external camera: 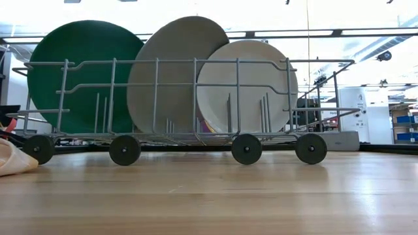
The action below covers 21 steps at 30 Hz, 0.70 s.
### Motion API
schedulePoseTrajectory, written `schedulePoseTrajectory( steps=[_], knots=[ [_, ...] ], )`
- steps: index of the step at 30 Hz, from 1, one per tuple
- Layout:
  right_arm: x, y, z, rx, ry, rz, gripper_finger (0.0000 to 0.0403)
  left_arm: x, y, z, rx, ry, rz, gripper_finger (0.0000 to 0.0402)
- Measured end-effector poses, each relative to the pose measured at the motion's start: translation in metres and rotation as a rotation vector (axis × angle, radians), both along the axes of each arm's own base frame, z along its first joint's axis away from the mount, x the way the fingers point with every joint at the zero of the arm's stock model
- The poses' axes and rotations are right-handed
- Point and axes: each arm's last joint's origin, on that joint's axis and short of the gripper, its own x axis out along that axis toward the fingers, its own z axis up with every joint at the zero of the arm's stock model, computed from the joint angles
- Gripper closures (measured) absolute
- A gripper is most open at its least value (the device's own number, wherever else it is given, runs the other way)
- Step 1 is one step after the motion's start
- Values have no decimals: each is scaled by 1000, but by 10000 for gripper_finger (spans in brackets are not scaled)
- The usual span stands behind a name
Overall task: Sort dishes
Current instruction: Put the grey plate into the dish rack
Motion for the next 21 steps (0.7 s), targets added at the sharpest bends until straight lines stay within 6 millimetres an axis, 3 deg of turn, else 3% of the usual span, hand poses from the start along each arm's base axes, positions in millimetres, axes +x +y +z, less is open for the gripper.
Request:
schedulePoseTrajectory(
  steps=[7, 13, 21],
  knots=[
    [34, -42, -2, 15, 51, 143, 362, -16, -14, -20, 18, -111, 62, 246],
    [47, -79, 2, -19, 60, 208, 355, -39, -22, -17, -19, -247, 152, 246],
    [58, -94, -9, -44, 136, 293, 333, -42, -40, -28, 15, -296, 189, 246]
  ],
)
